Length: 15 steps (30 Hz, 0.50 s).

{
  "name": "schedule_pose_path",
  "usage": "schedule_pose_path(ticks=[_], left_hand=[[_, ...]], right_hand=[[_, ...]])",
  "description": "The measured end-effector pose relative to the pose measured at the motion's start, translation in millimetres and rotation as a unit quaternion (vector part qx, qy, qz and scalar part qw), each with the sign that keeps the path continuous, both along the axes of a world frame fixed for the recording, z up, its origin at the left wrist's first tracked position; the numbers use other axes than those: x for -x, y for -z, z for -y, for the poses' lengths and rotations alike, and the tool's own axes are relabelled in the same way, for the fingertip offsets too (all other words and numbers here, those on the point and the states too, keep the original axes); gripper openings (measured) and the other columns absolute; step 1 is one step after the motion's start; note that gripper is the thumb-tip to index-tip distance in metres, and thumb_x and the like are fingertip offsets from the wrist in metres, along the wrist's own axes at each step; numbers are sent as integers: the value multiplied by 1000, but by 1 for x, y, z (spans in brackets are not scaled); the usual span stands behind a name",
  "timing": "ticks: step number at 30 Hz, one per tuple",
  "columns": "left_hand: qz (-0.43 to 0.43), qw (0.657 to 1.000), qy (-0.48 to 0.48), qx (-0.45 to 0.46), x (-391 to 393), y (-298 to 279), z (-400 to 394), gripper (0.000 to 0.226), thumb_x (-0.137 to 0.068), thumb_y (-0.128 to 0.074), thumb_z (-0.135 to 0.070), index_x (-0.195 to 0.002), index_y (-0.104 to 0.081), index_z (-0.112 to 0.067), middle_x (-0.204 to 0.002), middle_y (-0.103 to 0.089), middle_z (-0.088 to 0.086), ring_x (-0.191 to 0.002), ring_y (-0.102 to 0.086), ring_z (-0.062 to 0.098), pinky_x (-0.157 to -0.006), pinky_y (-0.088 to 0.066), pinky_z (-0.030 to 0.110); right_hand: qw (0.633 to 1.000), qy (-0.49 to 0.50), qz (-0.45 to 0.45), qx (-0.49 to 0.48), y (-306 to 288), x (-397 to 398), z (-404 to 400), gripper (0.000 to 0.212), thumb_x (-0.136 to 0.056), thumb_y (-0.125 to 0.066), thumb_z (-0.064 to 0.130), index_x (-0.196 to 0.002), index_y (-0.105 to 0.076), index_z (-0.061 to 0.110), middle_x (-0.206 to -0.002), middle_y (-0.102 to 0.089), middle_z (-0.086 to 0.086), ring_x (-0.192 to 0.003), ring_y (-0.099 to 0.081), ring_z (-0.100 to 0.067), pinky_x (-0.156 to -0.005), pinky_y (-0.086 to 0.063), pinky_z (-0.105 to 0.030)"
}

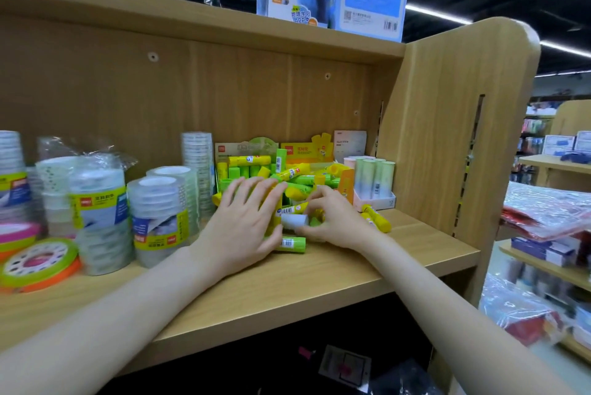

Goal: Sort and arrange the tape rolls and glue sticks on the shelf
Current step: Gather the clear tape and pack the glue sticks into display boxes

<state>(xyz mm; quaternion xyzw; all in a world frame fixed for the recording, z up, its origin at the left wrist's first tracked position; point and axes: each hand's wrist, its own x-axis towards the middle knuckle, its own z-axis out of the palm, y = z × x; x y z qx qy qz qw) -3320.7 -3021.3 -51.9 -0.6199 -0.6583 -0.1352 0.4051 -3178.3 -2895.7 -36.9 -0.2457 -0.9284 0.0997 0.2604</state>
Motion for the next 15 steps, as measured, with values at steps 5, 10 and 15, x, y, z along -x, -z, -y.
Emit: schedule_pose_path(ticks=[5,10,15], left_hand=[[-15,1000,-1,21,-2,-2,-4,61,-85,-36,-44,-134,-49,-11,-140,-46,14,-130,-40,34,-106,-22,49],[-26,998,22,50,-15,-7,-20,52,-85,-36,-44,-123,-60,-18,-137,-50,13,-129,-43,33,-105,-21,53],[-13,992,57,108,-32,-5,-50,44,-84,-34,-39,-90,-73,-18,-106,-69,4,-103,-64,23,-104,-24,47]], right_hand=[[908,-36,-311,280,-19,-18,-7,12,-88,-62,22,-93,-65,11,-95,-60,-4,-83,-57,-11,-70,-49,-18],[820,-7,-461,339,-30,-40,-27,11,-93,-53,15,-97,-61,7,-86,-61,-7,-73,-62,-17,-52,-51,-19],[821,58,-492,285,-26,-56,-53,12,-90,-58,14,-96,-48,11,-76,-63,-7,-60,-62,-14,-52,-52,-20]])
